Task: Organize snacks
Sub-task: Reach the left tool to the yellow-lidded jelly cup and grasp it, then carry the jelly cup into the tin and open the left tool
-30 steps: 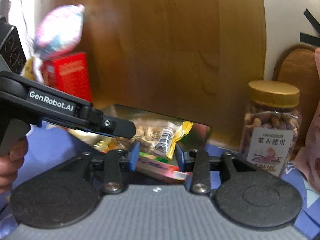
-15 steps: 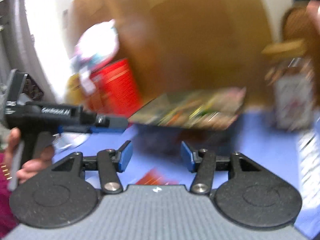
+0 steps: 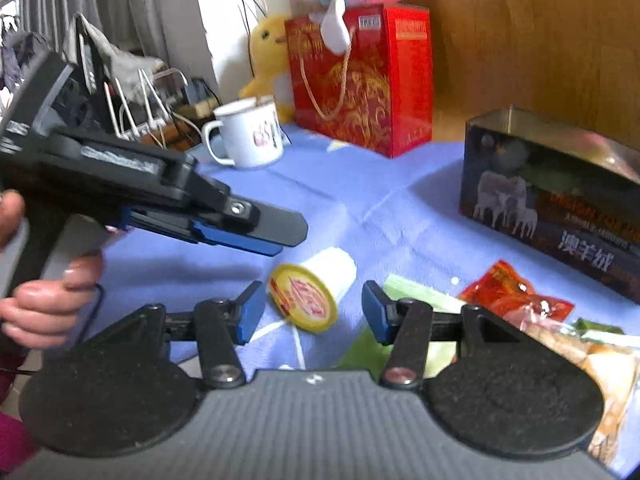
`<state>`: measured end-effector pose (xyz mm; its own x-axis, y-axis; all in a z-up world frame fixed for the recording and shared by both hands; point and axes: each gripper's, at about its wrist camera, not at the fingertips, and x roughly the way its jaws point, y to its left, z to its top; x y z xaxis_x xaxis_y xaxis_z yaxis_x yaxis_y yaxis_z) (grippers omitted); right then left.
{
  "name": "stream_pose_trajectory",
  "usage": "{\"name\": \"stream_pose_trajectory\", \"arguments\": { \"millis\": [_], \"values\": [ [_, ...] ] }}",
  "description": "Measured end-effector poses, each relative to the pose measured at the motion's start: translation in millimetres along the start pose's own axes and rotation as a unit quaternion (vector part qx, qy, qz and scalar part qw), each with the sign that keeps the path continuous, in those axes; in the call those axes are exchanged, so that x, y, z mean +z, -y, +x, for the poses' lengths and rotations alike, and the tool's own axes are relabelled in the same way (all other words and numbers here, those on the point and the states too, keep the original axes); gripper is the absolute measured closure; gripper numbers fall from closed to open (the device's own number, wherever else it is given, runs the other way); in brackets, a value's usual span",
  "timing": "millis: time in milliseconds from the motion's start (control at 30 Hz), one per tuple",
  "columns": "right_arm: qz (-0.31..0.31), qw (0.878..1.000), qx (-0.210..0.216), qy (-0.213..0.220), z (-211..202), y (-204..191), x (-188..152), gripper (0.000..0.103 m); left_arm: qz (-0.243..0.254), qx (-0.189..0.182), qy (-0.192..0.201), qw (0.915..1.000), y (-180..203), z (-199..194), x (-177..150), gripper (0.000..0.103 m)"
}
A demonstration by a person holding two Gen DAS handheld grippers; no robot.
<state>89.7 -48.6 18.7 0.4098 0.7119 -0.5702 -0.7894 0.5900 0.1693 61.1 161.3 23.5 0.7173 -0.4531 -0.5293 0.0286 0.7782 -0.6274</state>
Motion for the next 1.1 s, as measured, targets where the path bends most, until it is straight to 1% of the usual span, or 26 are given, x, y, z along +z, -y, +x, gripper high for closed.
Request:
{"name": "stream_pose_trajectory", "arguments": {
  "millis": [100, 167, 233, 300, 367, 600, 733, 833, 933, 1000, 1100],
  "values": [
    [-0.002, 1.0, -0.002, -0.007, 8, 0, -1, 0.049, -0.002, -0.012, -0.011, 0.9999, 1, 6, -5, 0.057],
    [-0.001, 1.0, -0.003, -0.016, 16, -1, -1, 0.048, -0.004, -0.009, -0.016, 0.9998, 1, 13, -8, 0.056],
    [-0.003, 1.0, -0.008, -0.015, 24, -5, 0, 0.049, -0.02, -0.003, -0.022, 0.9995, -5, 19, -11, 0.056],
    [-0.002, 1.0, -0.014, -0.019, 26, -9, 1, 0.054, -0.038, -0.016, -0.025, 0.9988, -13, 19, -15, 0.056],
    [-0.005, 1.0, -0.019, -0.02, 25, -12, 0, 0.056, -0.037, -0.018, -0.026, 0.9988, -13, 15, -19, 0.056],
    [-0.001, 1.0, 0.015, -0.027, 7, -24, -13, 0.061, -0.027, -0.011, -0.032, 0.9991, -3, -10, -43, 0.056],
    [-0.002, 0.999, 0.038, -0.026, -6, -30, -24, 0.063, -0.01, -0.005, -0.035, 0.9993, 10, -24, -61, 0.056],
    [0.006, 0.998, 0.054, -0.029, -19, -30, -33, 0.064, -0.002, -0.004, -0.049, 0.9988, 22, -27, -72, 0.056],
    [0.009, 0.997, 0.064, -0.032, -35, -27, -43, 0.064, 0.017, -0.011, -0.068, 0.9975, 38, -24, -84, 0.056],
    [0.02, 0.997, 0.063, -0.031, -49, -23, -52, 0.064, 0.027, -0.02, -0.083, 0.996, 50, -17, -90, 0.056],
    [0.034, 0.999, 0.038, -0.019, -73, -18, -68, 0.064, 0.054, -0.035, -0.106, 0.9923, 72, 1, -96, 0.056]
  ]
}}
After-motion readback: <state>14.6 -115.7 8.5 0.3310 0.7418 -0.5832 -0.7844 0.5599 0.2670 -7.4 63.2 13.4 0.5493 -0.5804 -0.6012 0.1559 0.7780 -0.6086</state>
